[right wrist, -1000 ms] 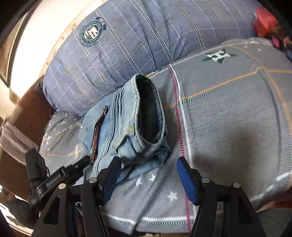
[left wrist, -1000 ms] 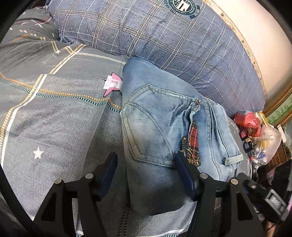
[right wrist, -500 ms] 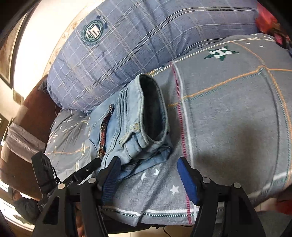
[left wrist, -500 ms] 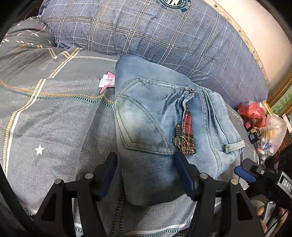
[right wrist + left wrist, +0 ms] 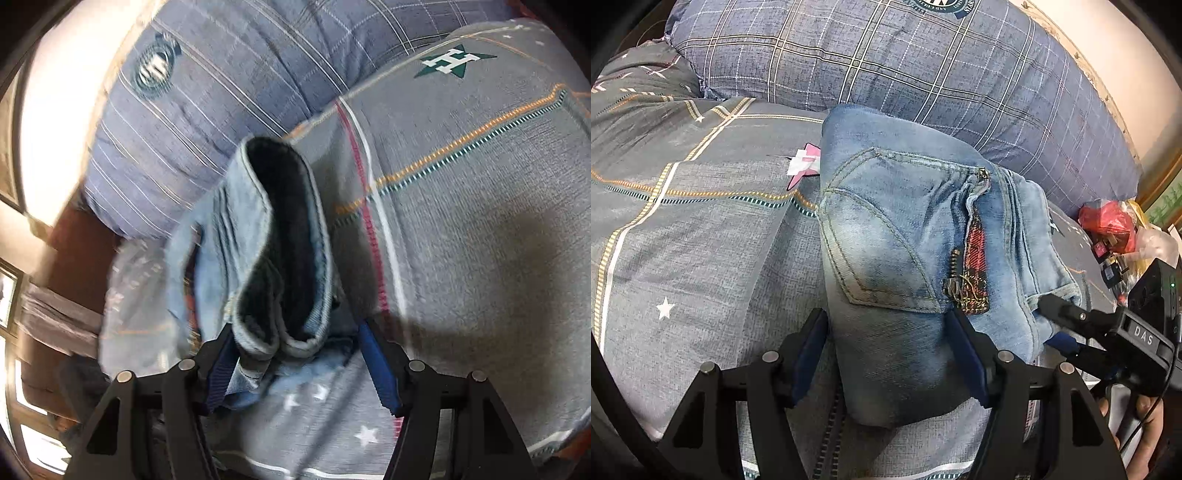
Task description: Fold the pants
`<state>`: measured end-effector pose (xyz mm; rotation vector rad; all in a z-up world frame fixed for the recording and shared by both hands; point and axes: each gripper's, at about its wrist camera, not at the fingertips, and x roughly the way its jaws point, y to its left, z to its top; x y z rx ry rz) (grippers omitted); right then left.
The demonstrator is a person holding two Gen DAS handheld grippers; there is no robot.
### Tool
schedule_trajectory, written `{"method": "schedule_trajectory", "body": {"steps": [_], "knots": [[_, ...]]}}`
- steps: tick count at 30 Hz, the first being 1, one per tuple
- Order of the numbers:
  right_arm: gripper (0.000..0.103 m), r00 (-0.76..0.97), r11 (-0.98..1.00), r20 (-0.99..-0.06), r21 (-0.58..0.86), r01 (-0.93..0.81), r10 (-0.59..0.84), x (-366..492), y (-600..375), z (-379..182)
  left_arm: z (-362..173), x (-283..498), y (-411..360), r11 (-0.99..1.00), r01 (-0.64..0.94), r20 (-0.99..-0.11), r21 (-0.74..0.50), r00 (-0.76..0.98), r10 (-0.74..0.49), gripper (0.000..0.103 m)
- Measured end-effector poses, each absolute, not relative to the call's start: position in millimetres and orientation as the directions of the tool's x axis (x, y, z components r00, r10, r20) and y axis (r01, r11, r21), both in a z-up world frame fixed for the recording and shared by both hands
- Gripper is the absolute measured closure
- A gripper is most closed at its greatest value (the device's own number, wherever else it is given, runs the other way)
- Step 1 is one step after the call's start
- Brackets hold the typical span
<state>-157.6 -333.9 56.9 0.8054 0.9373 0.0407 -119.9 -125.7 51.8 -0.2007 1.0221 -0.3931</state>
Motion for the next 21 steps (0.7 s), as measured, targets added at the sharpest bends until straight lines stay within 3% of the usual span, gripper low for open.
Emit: {"method": "schedule_trajectory", "body": {"steps": [11, 21], "knots": [[0.038, 0.559, 0.772, -0.761, 0.557, 0.304, 0.329, -161.3, -313.9, 51.0, 51.5, -120.0, -124.1, 0.912, 0.23, -0.793, -0.341, 0.451, -0.41, 0.035], [0.037, 0.632, 0.79, -0.725, 0.544, 0.283, 0.273, -191.3, -310.9, 79.3, 53.0, -123.6, -123.0, 0.909, 0.232, -0.788, -0.346, 0.454, -0.416, 0.035]]}}
